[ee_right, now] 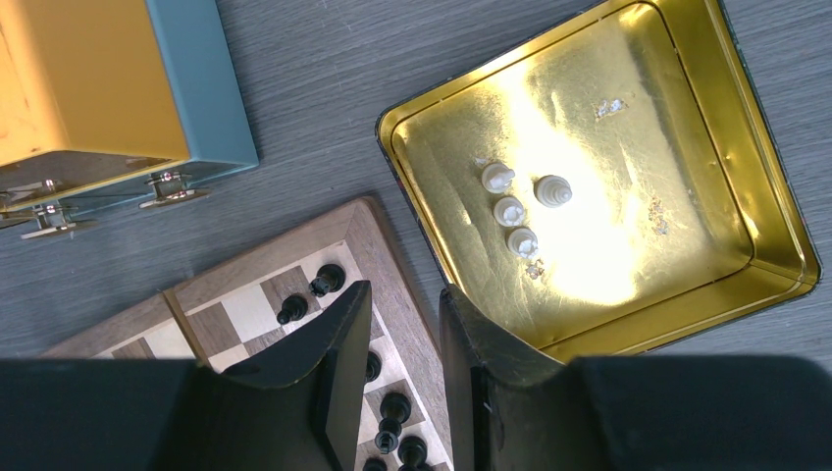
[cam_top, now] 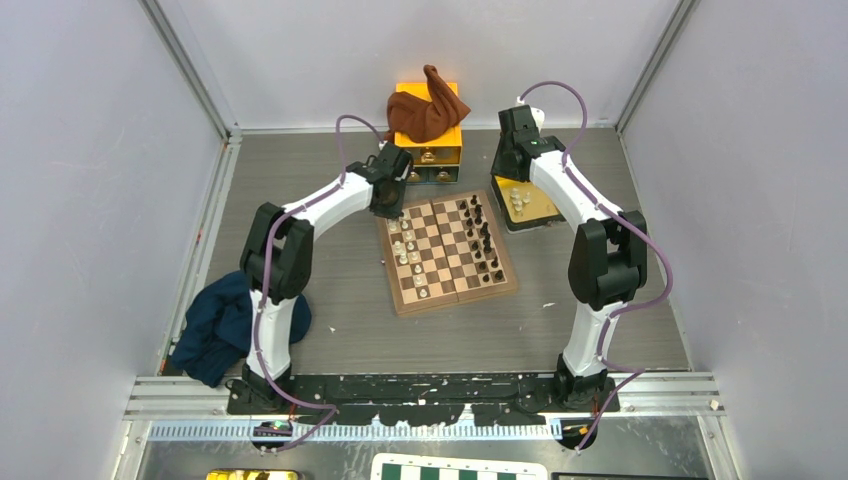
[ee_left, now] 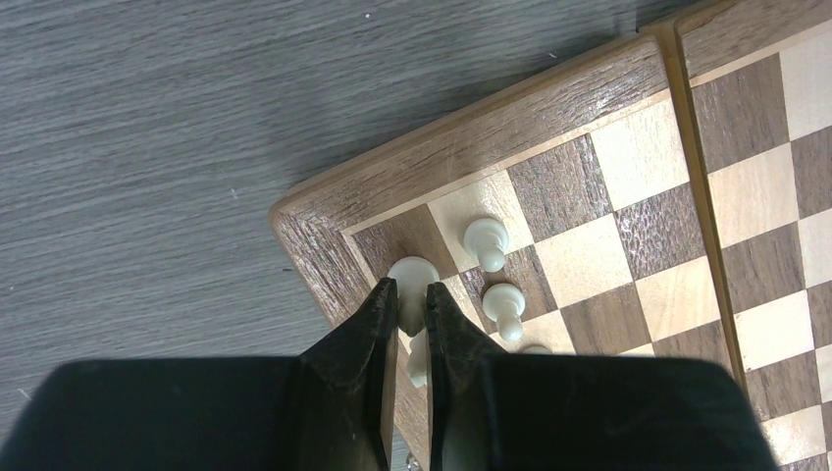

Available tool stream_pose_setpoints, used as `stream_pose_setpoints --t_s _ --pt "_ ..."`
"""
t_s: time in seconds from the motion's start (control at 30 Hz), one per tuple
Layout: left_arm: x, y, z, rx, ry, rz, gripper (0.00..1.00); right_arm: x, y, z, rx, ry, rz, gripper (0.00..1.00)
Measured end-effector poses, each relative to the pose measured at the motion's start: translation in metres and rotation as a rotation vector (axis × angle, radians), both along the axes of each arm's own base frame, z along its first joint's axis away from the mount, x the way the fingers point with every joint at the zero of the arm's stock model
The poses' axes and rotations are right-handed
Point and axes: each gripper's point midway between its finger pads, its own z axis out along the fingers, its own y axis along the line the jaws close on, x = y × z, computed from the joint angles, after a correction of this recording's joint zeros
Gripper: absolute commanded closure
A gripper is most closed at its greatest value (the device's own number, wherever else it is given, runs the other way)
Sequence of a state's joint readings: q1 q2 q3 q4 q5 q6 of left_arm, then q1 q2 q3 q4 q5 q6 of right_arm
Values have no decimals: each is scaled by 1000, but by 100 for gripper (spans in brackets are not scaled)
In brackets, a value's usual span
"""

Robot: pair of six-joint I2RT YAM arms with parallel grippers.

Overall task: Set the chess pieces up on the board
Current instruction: Place the chess piece on the chessboard.

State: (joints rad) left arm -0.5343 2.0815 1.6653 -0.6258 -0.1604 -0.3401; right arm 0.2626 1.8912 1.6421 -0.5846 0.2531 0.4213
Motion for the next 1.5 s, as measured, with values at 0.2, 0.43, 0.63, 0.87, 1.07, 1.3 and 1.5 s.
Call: stream_pose_setpoints --t_s 0.2,0.43,0.63,0.87,1.07,1.3,1.5 --pt "3 -2 0 -2 -4 0 90 0 0 0 0 0 0 62" --pt "5 -3 0 -2 -7 -1 90 -1 0 0 -1 3 0 63" --pt "7 -3 1 0 -11 0 90 -2 -1 -1 -3 7 0 63" --pt "8 -2 1 3 -13 3 89 -2 -1 -1 -4 8 1 62" --pt "9 1 1 16 -20 11 78 -2 -1 -2 -6 11 2 62" --pt "11 3 1 22 -24 19 73 -3 -1 -1 -6 12 2 63" --pt "11 4 1 22 -24 20 66 -2 -1 -1 -6 12 2 63"
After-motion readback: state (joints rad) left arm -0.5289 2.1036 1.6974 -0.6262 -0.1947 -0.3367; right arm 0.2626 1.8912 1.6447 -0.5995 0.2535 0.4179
